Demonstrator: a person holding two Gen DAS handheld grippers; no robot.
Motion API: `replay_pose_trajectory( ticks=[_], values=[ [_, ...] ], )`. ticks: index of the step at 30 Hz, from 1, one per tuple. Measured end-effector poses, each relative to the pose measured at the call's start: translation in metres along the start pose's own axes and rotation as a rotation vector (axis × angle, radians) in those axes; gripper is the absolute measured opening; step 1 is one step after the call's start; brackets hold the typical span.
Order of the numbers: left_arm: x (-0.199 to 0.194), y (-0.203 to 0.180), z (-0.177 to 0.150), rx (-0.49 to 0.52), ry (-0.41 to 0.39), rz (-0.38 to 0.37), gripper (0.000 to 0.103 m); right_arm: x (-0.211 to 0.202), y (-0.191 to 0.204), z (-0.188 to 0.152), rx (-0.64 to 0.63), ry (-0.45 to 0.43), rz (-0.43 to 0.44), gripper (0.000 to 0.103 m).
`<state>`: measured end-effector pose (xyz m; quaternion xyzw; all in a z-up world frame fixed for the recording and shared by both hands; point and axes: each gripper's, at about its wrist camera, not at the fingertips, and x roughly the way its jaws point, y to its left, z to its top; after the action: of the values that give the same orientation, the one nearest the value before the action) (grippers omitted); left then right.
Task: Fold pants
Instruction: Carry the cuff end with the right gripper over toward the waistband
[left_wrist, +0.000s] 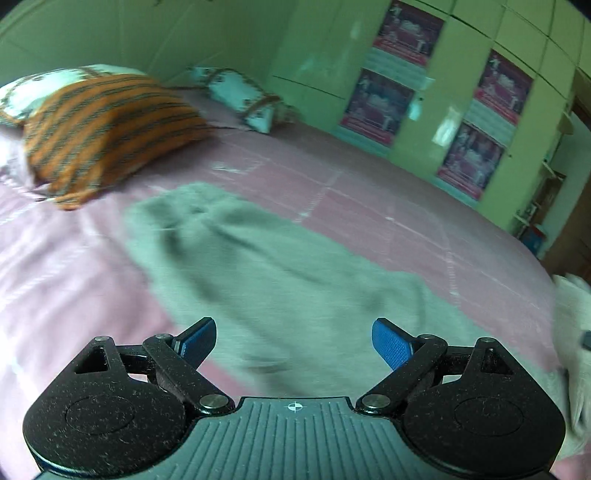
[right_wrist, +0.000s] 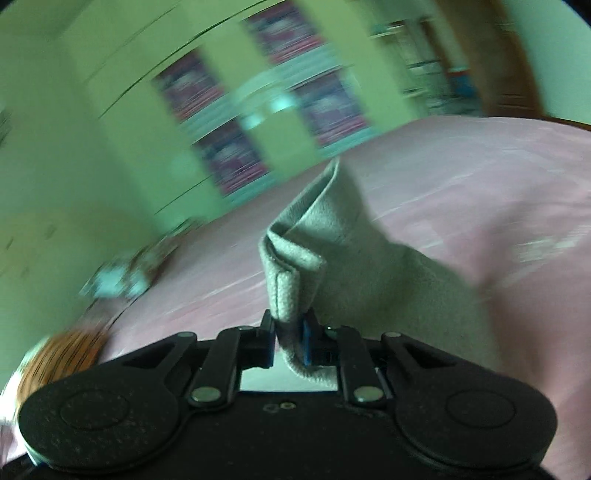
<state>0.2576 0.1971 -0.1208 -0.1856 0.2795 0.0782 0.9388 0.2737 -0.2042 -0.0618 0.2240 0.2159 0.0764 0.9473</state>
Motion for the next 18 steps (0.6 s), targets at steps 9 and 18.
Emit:
replay_pose_trajectory(
  ticks=[9, 18],
  values=[
    [0.009, 0.027, -0.022, -0.058, 0.042, -0.014, 0.091, 0.027, 0.07, -0.099, -0.11, 0.327, 0.2, 0.021],
    [0.036, -0.101, -0.025, 0.208, 0.08, -0.077, 0.091, 0.007, -0.011, -0.064, -0.041, 0.26, -0.11, 0.027]
  ],
)
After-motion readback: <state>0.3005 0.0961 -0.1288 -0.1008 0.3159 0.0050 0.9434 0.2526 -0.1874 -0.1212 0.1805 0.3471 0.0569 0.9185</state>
